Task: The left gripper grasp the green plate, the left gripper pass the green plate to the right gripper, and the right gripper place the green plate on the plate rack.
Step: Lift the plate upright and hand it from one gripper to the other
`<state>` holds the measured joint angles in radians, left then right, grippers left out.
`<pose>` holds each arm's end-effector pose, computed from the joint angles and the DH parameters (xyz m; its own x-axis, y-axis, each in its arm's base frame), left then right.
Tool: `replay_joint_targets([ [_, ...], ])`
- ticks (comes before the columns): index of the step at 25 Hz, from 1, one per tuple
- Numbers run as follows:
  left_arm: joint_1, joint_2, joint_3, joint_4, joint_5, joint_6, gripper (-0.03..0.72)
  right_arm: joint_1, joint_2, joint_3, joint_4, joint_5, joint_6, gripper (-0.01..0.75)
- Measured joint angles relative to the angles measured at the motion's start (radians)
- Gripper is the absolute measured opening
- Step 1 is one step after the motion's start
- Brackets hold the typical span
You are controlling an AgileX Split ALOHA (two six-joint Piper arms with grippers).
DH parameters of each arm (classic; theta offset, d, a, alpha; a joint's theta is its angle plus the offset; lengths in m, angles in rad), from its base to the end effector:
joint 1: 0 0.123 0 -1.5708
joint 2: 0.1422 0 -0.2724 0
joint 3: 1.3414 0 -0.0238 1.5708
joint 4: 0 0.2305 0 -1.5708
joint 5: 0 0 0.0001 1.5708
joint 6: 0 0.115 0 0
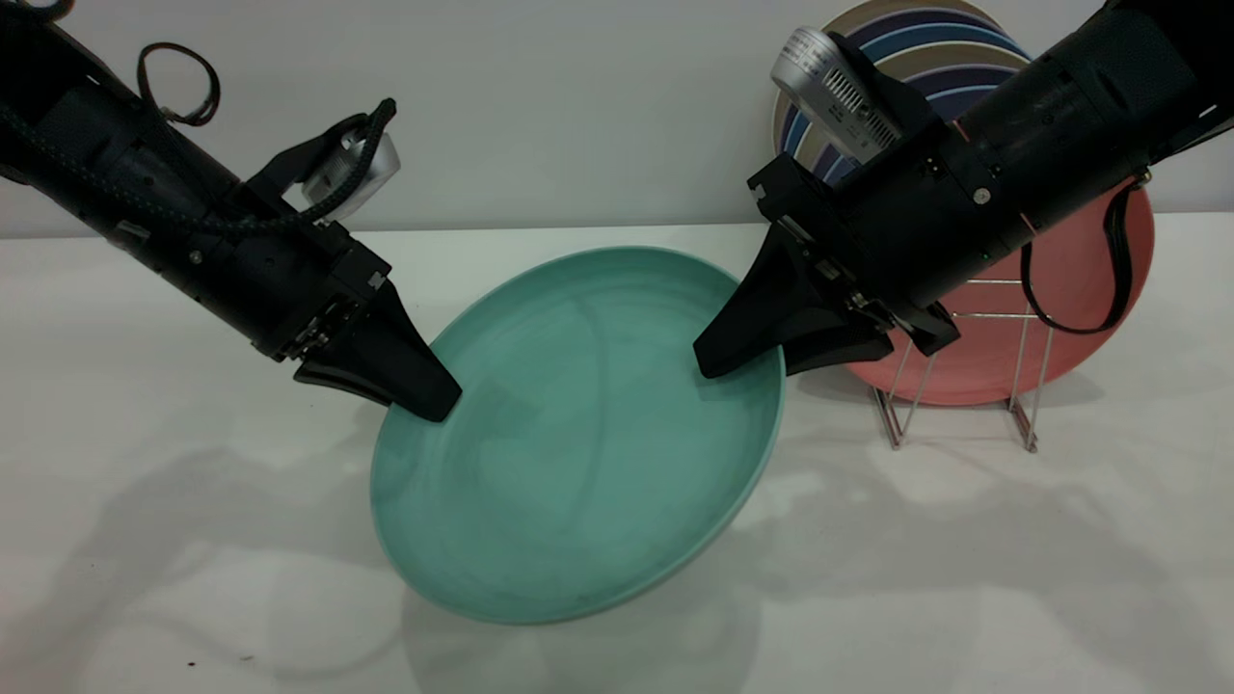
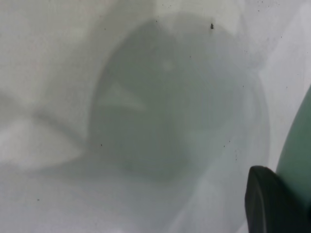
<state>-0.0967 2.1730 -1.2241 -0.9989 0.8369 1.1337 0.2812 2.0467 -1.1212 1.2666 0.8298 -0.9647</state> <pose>0.3591 -0.1070 0.0754 -0.8708 0.3376 -0.3574 0.4866 0.6956 -0.5285 0.3259 0.1785 0.1149 -0.9459 -0.1476 -0.2889 -0.3143 0.6378 0.7032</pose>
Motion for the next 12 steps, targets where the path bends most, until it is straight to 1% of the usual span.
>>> replay_joint_targets([
  [3,0.000,0.000,0.000,-0.025,0.000,0.000,0.062,0.000,0.000,0.000,-0.020,-0.001,-0.002,0.127],
  [5,0.000,0.000,0.000,-0.057,0.021,0.000,0.130,0.000,0.001,0.000,-0.026,-0.001,-0.002,0.102],
  [7,-0.003,0.000,0.000,-0.089,0.052,0.000,0.236,0.001,0.001,0.000,-0.027,0.001,-0.003,0.085],
  [12,-0.008,-0.001,0.000,-0.106,0.087,0.000,0.595,0.006,0.002,0.000,-0.031,0.001,-0.031,0.052],
])
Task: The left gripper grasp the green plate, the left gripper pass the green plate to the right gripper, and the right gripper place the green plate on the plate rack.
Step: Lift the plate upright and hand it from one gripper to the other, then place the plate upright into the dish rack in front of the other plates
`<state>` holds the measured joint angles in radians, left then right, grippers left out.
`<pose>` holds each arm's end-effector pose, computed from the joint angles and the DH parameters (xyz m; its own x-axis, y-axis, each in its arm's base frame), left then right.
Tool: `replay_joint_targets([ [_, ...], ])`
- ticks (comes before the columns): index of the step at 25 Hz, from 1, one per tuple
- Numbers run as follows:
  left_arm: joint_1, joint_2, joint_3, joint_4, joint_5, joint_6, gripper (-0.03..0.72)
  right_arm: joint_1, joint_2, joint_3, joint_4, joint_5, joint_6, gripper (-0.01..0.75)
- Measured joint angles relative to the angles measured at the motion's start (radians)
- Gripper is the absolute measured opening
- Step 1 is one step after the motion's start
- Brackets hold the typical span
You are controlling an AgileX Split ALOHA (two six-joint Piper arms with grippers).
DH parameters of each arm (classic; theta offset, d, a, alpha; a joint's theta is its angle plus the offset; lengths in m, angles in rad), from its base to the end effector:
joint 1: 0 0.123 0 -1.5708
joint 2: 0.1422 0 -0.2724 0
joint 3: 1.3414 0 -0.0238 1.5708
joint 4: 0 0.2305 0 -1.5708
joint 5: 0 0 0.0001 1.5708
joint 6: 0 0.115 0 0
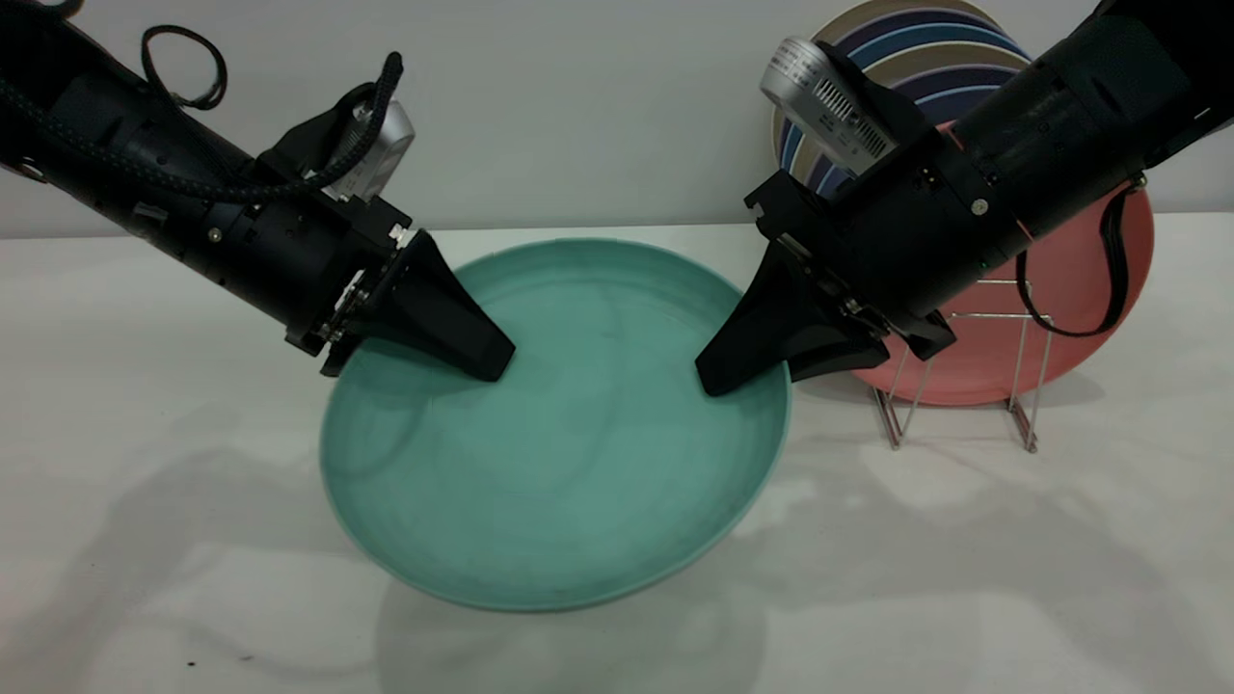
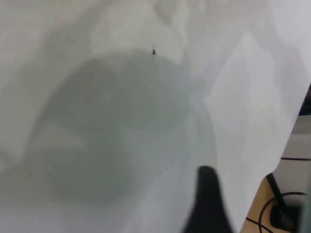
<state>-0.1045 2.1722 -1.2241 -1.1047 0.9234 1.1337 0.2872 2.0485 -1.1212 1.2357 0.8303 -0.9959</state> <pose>0.3560 -0.1198 0.0848 -0.8972 0.2742 -0.3462 0.4392 0.6360 -0.6345 0.3232 0.1791 0.1126 -0.9291 -0.2010 -0.3106 -0.3649 0.6362 0.6798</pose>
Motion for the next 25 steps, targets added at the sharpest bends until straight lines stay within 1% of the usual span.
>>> replay_joint_targets([
  [1,0.000,0.000,0.000,0.000,0.008,0.000,0.652,0.000,0.000,0.000,-0.002,0.000,-0.010,0.047],
  [2,0.000,0.000,0.000,0.000,0.016,0.000,0.684,0.000,0.000,0.000,-0.008,-0.001,-0.022,0.043],
  [3,0.000,0.000,0.000,0.000,0.021,0.000,0.706,0.000,-0.004,0.000,-0.017,-0.001,-0.030,0.042],
  [5,0.000,-0.006,0.000,0.000,0.027,-0.001,0.715,0.000,-0.016,0.000,-0.043,-0.012,-0.048,0.042],
  [7,0.000,-0.026,0.000,0.000,0.029,-0.001,0.705,0.001,-0.031,0.000,-0.081,-0.039,-0.062,0.042],
  [12,0.000,-0.132,0.000,0.000,0.034,-0.001,0.650,0.001,-0.061,0.000,-0.173,-0.125,-0.086,0.042],
  [15,0.000,-0.205,0.000,0.010,0.035,-0.001,0.626,0.001,-0.078,0.000,-0.198,-0.162,-0.135,0.042],
  [18,0.000,-0.278,0.000,0.058,0.025,0.000,0.606,0.001,-0.118,0.000,-0.242,-0.169,-0.256,0.042],
  [22,0.000,-0.355,0.001,0.127,-0.001,0.000,0.590,0.001,-0.228,0.000,-0.276,-0.177,-0.492,0.042],
  [25,0.000,-0.382,0.001,0.154,-0.010,-0.001,0.589,0.001,-0.325,0.000,-0.308,-0.231,-0.695,0.042],
])
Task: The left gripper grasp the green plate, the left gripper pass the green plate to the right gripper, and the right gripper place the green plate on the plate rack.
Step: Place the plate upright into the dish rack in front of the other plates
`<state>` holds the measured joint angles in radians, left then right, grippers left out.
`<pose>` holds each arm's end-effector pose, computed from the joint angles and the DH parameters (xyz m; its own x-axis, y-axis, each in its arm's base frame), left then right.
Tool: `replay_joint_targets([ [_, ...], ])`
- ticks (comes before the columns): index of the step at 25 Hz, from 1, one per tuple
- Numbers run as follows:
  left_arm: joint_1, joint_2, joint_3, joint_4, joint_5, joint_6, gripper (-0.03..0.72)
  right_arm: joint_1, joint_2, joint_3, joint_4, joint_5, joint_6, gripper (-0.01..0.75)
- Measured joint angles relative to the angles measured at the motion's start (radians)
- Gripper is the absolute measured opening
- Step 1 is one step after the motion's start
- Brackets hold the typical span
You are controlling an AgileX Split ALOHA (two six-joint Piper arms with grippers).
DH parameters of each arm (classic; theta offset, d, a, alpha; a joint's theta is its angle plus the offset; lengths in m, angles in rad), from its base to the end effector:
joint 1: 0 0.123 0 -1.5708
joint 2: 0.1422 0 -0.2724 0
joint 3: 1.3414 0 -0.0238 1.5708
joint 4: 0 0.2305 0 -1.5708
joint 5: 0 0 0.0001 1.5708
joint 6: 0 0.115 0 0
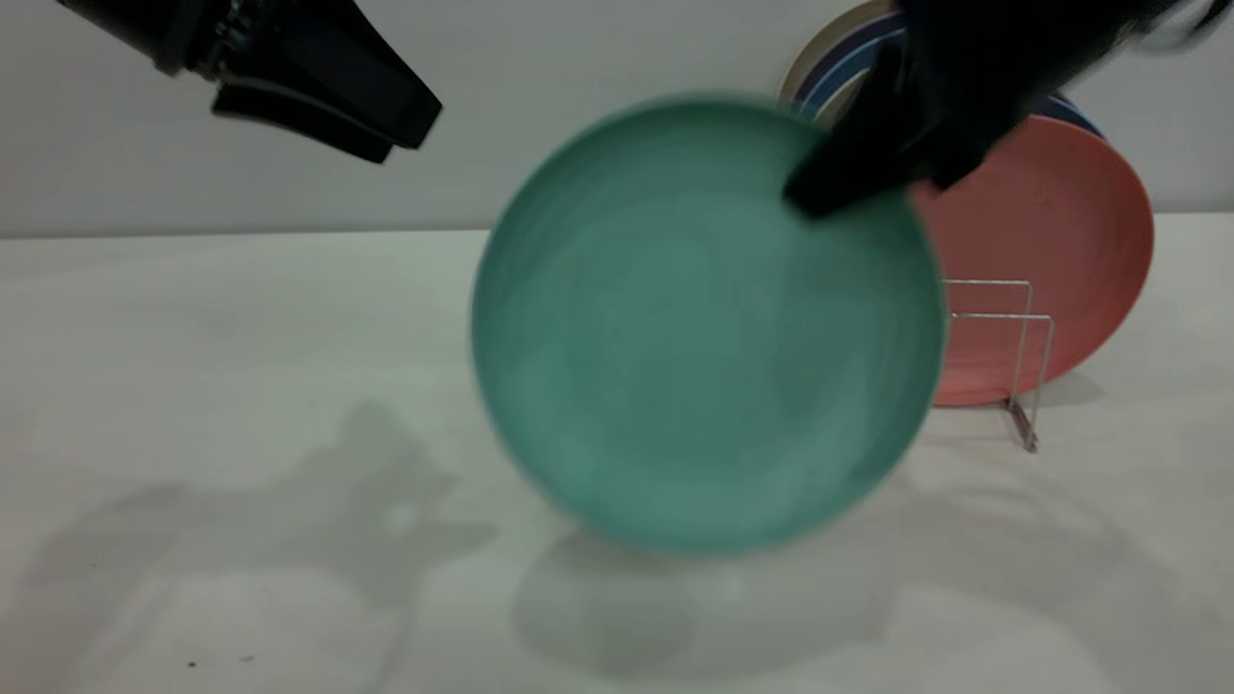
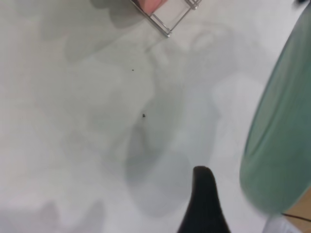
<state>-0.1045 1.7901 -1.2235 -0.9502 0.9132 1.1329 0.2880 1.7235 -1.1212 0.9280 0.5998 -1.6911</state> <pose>0.3401 -0.1102 0.2132 -0.6703 0.3878 -0.6326 0.6946 0.6279 -0.3511 0.3255 0.1507 0.2102 -0.0992 -0.7328 -0.6732 -0.9109 0.3392 -0.2350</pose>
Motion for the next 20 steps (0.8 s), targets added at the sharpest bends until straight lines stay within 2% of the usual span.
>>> replay_joint_targets([
  [4,0.000,-0.007,0.001,0.010,-0.003,-0.005,0.589,0.000,-0.081,0.000,-0.039,-0.164,-0.158,0.042],
  [6,0.000,-0.008,0.001,0.012,-0.004,-0.007,0.589,0.000,-0.093,0.000,-0.040,-0.272,-0.194,0.042],
  [9,0.000,-0.009,0.001,0.012,-0.005,-0.008,0.589,-0.004,-0.095,0.001,-0.040,-0.368,-0.212,0.042],
  [14,0.000,-0.009,0.001,0.013,-0.005,-0.025,0.589,-0.047,-0.095,0.001,-0.038,-0.338,-0.225,0.043],
  [20,0.000,-0.009,0.001,0.034,-0.009,-0.029,0.589,-0.155,-0.095,0.001,-0.042,-0.205,-0.231,0.046],
])
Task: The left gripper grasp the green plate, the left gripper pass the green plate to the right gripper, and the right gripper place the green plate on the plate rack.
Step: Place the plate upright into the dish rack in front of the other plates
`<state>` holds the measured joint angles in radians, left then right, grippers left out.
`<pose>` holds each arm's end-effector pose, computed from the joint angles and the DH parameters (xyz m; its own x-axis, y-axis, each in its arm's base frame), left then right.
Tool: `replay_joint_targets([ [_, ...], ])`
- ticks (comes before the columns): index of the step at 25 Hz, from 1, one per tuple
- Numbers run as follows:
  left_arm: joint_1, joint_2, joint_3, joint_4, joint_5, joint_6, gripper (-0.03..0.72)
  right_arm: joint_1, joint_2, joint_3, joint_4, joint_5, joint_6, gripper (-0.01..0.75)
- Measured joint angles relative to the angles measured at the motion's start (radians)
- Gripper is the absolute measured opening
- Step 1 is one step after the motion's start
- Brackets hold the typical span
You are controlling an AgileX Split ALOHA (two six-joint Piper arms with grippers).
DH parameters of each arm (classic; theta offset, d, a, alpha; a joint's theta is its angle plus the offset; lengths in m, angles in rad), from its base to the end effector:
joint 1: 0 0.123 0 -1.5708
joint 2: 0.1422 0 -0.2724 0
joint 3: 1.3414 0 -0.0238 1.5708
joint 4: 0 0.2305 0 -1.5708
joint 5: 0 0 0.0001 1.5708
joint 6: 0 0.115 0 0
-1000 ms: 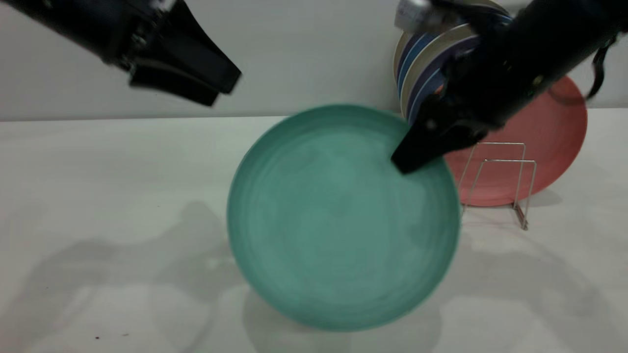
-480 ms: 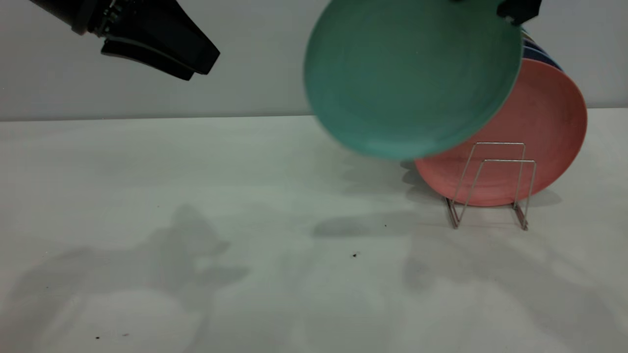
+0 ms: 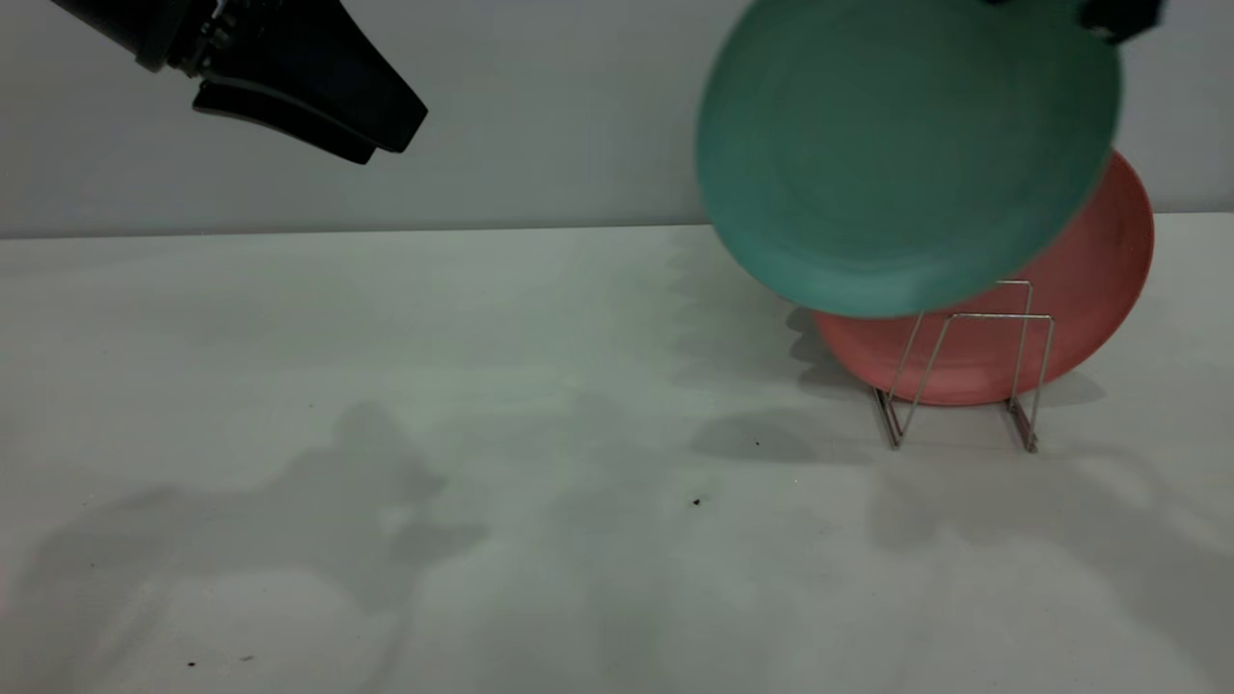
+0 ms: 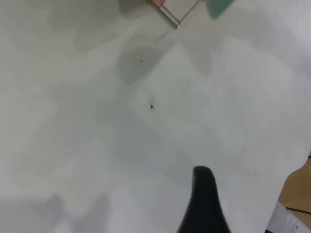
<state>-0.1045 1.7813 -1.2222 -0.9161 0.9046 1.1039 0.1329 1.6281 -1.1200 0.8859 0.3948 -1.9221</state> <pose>0.3390 -0.1077 0.2137 -0.6766 0.3958 -0.6209 0.6866 0.6437 -0.3379 0.3518 0.0817 0.2486 0.0179 -0.8451 -0.5344 -0.7168 0.3618 -0.5961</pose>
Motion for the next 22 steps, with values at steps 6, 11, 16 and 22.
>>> replay_joint_targets([
  [6,0.000,0.000,0.000,0.001,-0.006,-0.002,0.589,-0.028,0.000,0.000,-0.006,0.013,-0.016,0.048],
  [11,0.000,0.000,0.000,0.002,-0.010,-0.025,0.589,-0.044,0.000,0.000,-0.006,-0.016,-0.018,0.048],
  [16,0.000,0.000,0.000,0.004,-0.014,-0.030,0.589,-0.068,-0.013,0.000,-0.006,-0.017,-0.018,0.049],
  [22,0.000,0.000,0.000,0.004,-0.022,-0.032,0.589,-0.068,-0.065,0.000,-0.001,-0.041,0.022,0.050],
])
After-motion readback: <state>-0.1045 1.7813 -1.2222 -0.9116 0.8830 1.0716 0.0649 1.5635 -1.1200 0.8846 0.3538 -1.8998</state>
